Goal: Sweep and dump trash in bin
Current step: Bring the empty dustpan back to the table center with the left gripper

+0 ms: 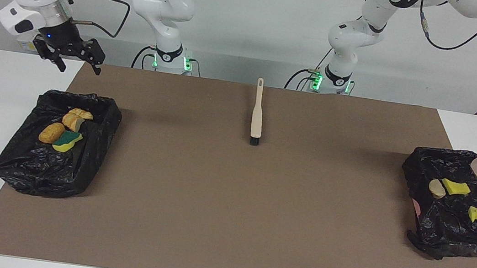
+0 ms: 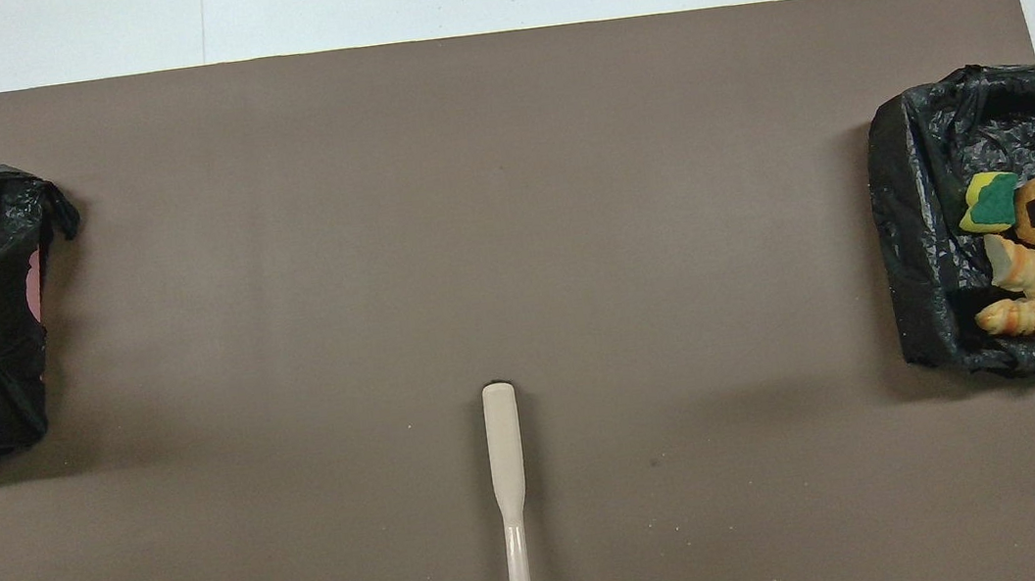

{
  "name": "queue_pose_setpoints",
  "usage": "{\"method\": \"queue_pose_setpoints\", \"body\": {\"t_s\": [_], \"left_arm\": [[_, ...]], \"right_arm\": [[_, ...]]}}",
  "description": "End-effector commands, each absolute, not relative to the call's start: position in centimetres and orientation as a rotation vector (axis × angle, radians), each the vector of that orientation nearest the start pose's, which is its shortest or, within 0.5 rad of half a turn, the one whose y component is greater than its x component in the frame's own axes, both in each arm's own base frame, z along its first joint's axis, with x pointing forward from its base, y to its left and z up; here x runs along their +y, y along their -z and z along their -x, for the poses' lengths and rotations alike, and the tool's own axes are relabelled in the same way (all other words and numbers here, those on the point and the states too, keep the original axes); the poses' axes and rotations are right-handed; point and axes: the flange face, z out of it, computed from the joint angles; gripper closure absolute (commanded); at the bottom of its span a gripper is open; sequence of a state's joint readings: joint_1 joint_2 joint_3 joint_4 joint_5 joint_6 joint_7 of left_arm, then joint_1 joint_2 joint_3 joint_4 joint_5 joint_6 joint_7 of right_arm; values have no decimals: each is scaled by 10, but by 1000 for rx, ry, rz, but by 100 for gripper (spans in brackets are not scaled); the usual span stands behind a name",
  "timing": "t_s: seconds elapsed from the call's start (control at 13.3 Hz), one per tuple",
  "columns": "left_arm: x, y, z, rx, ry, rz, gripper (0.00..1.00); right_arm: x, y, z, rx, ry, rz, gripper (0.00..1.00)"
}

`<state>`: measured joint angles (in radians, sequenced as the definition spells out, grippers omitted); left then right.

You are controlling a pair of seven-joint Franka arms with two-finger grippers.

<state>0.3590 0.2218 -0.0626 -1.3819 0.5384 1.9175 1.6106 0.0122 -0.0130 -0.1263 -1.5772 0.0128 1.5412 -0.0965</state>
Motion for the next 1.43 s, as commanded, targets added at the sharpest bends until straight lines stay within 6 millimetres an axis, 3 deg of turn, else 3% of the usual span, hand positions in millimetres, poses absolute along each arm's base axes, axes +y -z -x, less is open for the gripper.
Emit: {"method": "queue_pose_setpoints", "body": {"t_s": [0.0,0.15,0.3,0.6,0.83,0.98,1.13,1.2,1.28,1.36], "left_arm": [[212,-646,-594,1549,-131,2202,100],[197,-636,-586,1372,-27,2444,100],[158,-623,-578,1238,5,2598,100],[22,-576,-557,888,7,2842,100],[-72,-550,-559,734,39,3010,100],[-119,-538,-562,588,113,3104,100],[-171,-518,-557,641,74,3106,100],[-185,-513,-557,622,73,3122,100],[-201,-501,-560,507,67,3179,100],[-231,-483,-560,474,31,3196,100]], "right_arm": [[-45,-624,-547,18,-47,3112,0],[-43,-624,-548,11,-45,3114,0],[-44,-625,-547,13,-44,3112,0],[-43,-624,-548,11,-47,3112,0],[-43,-624,-548,11,-47,3112,0],[-44,-625,-547,13,-44,3112,0],[-44,-624,-547,16,-47,3112,0],[-44,-624,-547,13,-47,3112,0],[-43,-624,-548,11,-47,3112,0],[-43,-625,-548,11,-44,3112,0]]}}
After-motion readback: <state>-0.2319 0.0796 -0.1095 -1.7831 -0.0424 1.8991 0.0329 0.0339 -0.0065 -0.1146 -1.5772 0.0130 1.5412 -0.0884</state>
